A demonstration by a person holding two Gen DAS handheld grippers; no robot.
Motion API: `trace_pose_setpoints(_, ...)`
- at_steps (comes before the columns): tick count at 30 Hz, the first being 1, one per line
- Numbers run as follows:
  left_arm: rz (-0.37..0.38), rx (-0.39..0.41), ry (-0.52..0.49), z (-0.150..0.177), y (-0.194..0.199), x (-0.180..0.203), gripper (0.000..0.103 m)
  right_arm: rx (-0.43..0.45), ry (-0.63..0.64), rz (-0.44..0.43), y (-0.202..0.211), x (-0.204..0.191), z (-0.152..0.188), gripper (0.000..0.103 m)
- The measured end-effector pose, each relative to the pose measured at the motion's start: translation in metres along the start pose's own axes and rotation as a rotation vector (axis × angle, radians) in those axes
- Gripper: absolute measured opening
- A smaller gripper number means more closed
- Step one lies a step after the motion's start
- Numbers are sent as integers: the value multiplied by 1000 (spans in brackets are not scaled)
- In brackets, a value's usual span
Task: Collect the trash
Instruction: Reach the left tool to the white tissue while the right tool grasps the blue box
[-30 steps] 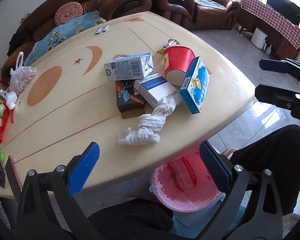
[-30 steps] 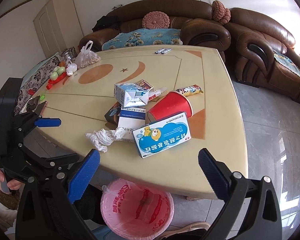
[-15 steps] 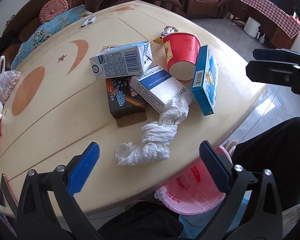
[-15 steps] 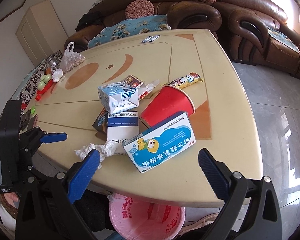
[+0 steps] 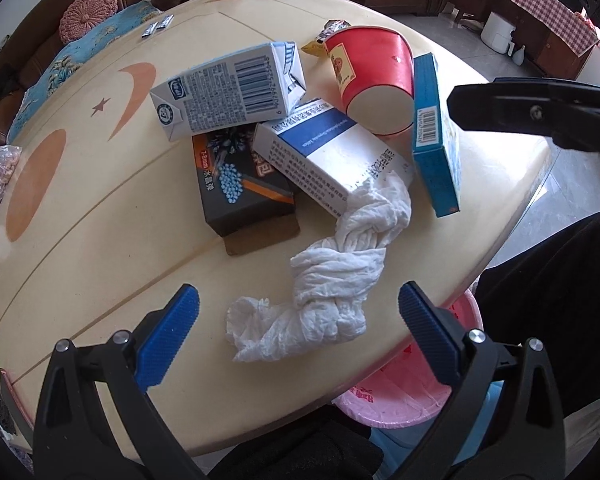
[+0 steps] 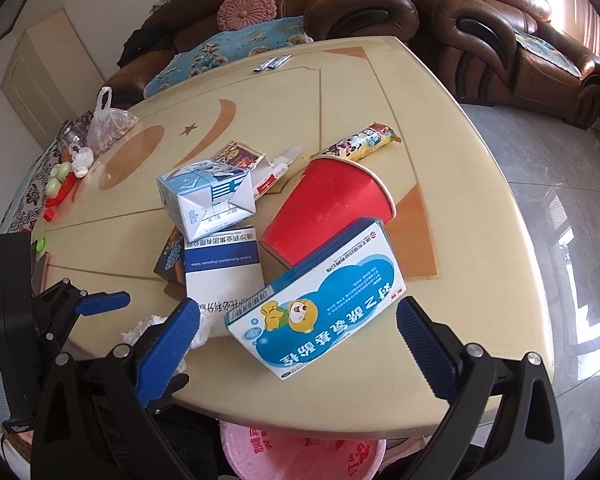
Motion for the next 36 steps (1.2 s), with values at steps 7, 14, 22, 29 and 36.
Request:
trace_pose_setpoints(7, 67, -21, 8, 1, -12, 3, 98, 14, -90, 133, -19, -1, -4, 97)
trace_pose_setpoints(14, 89, -18, 17, 4, -19, 0, 92, -17, -160, 182, -38, 9, 8, 95)
trace_pose_setpoints(22, 45, -13, 21, 0, -14, -1, 69, -4, -190, 86, -35, 5, 11, 73)
trace_pose_setpoints(29, 48, -31, -22, 0, -12, 15, 64, -17, -229, 32, -20, 11, 20, 67)
trace_pose_setpoints(36, 66, -52, -26, -1, -11, 24, 50, -83, -314, -48, -30, 34, 37, 33)
Point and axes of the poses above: each gripper's, at about its wrist camera, not at the fingertips, and y roughly against the way its jaws point, x to its right, z to its underside, the point moved 6 cm from there along -y, roughly the way its jaws point, and after that the axes turned 8 degrees about y, right-handed, at the moved point
